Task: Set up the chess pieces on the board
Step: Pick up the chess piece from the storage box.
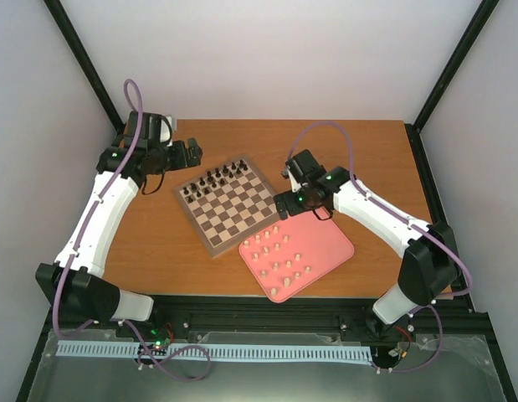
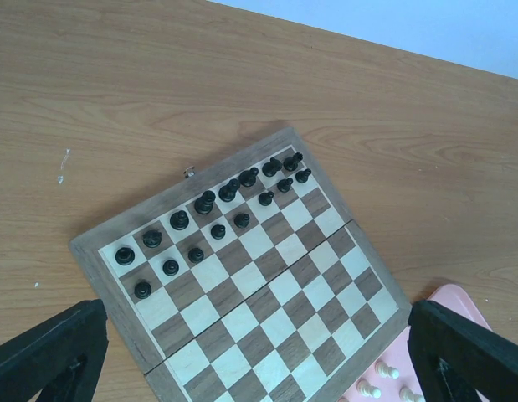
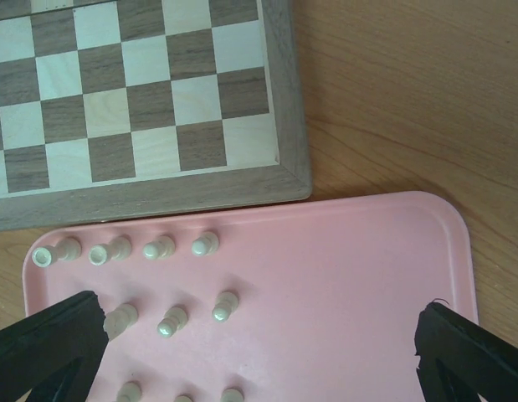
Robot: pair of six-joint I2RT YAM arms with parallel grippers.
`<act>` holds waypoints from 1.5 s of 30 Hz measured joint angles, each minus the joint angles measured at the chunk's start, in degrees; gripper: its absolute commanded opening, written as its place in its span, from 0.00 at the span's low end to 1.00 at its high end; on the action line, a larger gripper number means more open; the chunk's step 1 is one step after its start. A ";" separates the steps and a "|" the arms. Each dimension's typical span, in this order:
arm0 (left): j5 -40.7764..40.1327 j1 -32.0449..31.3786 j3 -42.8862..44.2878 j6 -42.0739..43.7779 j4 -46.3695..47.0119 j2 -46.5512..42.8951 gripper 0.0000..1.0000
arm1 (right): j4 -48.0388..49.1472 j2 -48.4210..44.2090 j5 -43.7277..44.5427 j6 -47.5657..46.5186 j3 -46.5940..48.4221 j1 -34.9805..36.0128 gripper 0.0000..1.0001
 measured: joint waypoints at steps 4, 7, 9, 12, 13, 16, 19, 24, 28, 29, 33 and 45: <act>0.11 0.00 0.83 0.02 -0.13 0.76 1.00 | -0.02 -0.76 1.18 0.48 0.00 0.00 1.00; 0.17 0.00 0.92 0.04 -0.17 0.85 1.00 | -0.02 -1.40 2.34 0.81 0.00 0.00 1.00; 0.20 0.00 0.92 0.04 -0.22 0.90 1.00 | -0.04 -1.66 2.93 0.96 0.00 0.00 1.00; 0.20 0.00 0.92 0.09 -0.24 0.92 1.00 | -0.02 -1.75 3.67 1.22 0.00 0.00 1.00; 0.20 0.00 0.92 0.11 -0.24 0.92 1.00 | 0.02 -1.79 3.91 1.27 0.00 0.00 1.00; 0.11 0.00 0.92 0.39 -0.33 0.98 1.00 | 0.07 -2.29 4.07 1.16 0.00 0.00 1.00; 0.13 0.00 1.16 0.66 -0.55 1.38 1.00 | 0.13 -3.65 4.13 0.39 -0.02 0.00 1.00; 0.28 0.00 1.55 0.90 -0.87 2.01 1.00 | 1.31 -8.98 3.80 -1.05 -2.54 0.00 0.97; 0.79 0.00 1.16 0.92 -0.85 1.99 1.00 | 0.96 -11.23 2.54 -0.79 -6.54 0.52 0.90; 0.94 0.00 0.79 0.94 -0.87 1.99 1.00 | 0.74 -11.32 2.10 -0.50 -7.98 0.92 0.88; 1.62 0.00 -0.98 1.11 -1.01 1.99 1.00 | -0.87 -11.30 -0.74 0.74 -13.49 2.62 0.74; 2.10 0.00 -1.55 3.28 -1.86 2.71 1.00 | -0.46 -1.03 -2.45 3.17 -12.22 3.39 0.56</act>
